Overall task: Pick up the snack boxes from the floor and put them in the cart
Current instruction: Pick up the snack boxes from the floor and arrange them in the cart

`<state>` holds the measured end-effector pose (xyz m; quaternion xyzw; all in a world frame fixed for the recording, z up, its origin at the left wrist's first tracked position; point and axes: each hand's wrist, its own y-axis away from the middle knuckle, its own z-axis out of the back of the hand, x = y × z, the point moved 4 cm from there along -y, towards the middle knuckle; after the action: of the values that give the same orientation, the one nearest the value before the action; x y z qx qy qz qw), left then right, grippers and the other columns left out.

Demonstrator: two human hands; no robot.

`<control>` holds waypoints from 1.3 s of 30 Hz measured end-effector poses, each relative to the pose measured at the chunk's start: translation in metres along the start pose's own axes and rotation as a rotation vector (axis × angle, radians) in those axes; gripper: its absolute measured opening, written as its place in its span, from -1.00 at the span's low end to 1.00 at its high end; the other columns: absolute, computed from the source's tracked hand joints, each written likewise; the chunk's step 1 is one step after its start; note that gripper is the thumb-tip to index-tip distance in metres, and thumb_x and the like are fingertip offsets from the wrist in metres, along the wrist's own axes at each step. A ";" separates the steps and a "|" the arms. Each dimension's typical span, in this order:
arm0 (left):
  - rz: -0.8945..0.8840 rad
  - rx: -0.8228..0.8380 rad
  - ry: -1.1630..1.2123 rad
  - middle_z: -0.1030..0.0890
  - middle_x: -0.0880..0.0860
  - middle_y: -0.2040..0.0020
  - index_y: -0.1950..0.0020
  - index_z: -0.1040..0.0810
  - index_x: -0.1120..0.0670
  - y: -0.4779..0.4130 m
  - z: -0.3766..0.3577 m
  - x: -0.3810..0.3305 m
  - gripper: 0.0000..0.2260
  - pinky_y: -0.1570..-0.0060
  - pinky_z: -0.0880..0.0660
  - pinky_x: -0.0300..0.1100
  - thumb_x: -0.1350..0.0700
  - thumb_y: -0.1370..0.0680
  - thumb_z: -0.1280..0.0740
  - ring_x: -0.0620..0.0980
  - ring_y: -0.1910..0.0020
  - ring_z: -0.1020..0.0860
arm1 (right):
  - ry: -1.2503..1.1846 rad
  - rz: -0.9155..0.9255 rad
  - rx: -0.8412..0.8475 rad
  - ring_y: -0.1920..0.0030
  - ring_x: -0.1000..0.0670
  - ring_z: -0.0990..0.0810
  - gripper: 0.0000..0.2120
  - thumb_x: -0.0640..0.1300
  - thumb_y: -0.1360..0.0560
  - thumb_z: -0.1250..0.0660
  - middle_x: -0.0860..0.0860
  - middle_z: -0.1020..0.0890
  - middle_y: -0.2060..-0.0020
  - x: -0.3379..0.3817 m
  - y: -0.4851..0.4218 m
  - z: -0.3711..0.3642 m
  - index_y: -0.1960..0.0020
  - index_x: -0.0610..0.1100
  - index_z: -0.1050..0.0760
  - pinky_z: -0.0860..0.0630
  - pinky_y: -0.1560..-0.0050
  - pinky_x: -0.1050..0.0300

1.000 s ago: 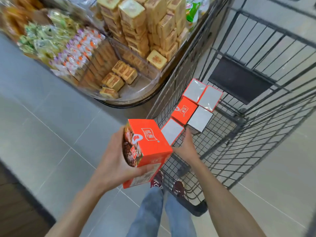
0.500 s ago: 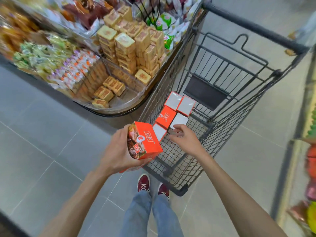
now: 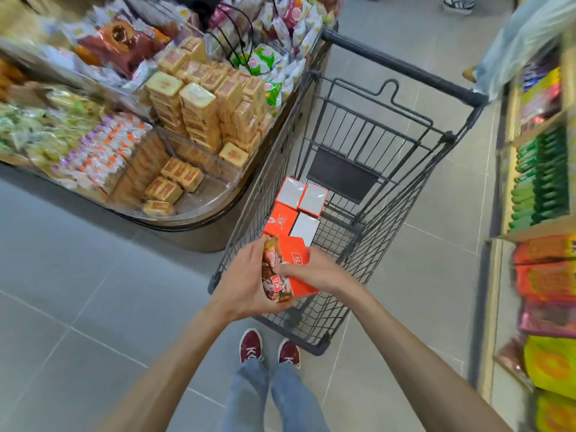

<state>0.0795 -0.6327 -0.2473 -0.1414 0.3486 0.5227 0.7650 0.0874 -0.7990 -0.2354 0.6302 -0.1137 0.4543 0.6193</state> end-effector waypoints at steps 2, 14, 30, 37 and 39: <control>-0.002 0.047 -0.016 -0.30 -0.01 -0.46 -0.57 -0.05 0.06 -0.008 -0.008 0.000 0.16 -0.43 -0.32 0.01 -0.43 -0.19 -0.49 -0.08 -0.40 -0.30 | 0.012 -0.023 -0.033 0.04 0.13 -0.65 -0.75 0.00 -0.43 -0.53 0.16 -0.66 0.05 -0.003 0.002 0.008 0.00 0.15 -0.48 -0.57 0.05 0.21; 0.054 0.109 -0.147 -0.13 0.06 -0.57 -0.61 0.02 0.08 -0.051 0.000 0.048 0.14 -0.47 -0.17 -0.04 -0.45 -0.26 -0.43 0.01 -0.51 -0.19 | -0.005 -0.157 -0.249 0.05 0.08 -0.67 -0.77 -0.04 -0.41 -0.54 0.09 -0.68 0.09 -0.042 -0.013 0.040 0.06 0.08 -0.49 -0.60 0.04 0.15; 0.531 -0.137 0.196 -0.53 0.13 0.03 -0.17 -0.32 0.15 -0.091 -0.042 0.136 -0.79 0.12 -0.26 -0.11 0.03 -0.71 -0.04 0.16 0.08 -0.48 | -0.080 -0.504 -0.650 -0.34 -0.24 -0.45 0.10 0.20 -0.28 -0.58 -0.21 -0.36 -0.39 -0.148 -0.151 -0.026 -0.49 -0.32 -0.04 -0.50 -0.25 -0.09; 0.522 -0.140 0.208 -0.55 0.10 0.01 -0.24 -0.32 0.14 -0.093 -0.040 0.137 -0.77 0.11 -0.27 -0.17 0.02 -0.71 -0.05 0.08 0.09 -0.48 | -0.126 -0.546 -0.644 -0.39 -0.24 -0.42 0.12 0.13 -0.34 -0.57 -0.23 -0.26 -0.48 -0.156 -0.191 -0.046 -0.54 -0.36 0.04 -0.46 -0.24 -0.08; 0.527 -0.136 0.204 -0.55 0.09 0.02 -0.23 -0.32 0.14 -0.094 -0.041 0.137 -0.76 0.12 -0.27 -0.17 0.01 -0.70 -0.06 0.06 0.10 -0.48 | -0.150 -0.546 -0.641 -0.39 -0.24 -0.41 0.07 0.11 -0.36 -0.56 -0.23 -0.25 -0.48 -0.159 -0.198 -0.050 -0.53 -0.35 0.03 -0.46 -0.23 -0.08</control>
<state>0.1771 -0.5988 -0.3839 -0.1490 0.4126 0.7086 0.5527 0.1159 -0.7803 -0.4921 0.4440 -0.1231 0.1682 0.8715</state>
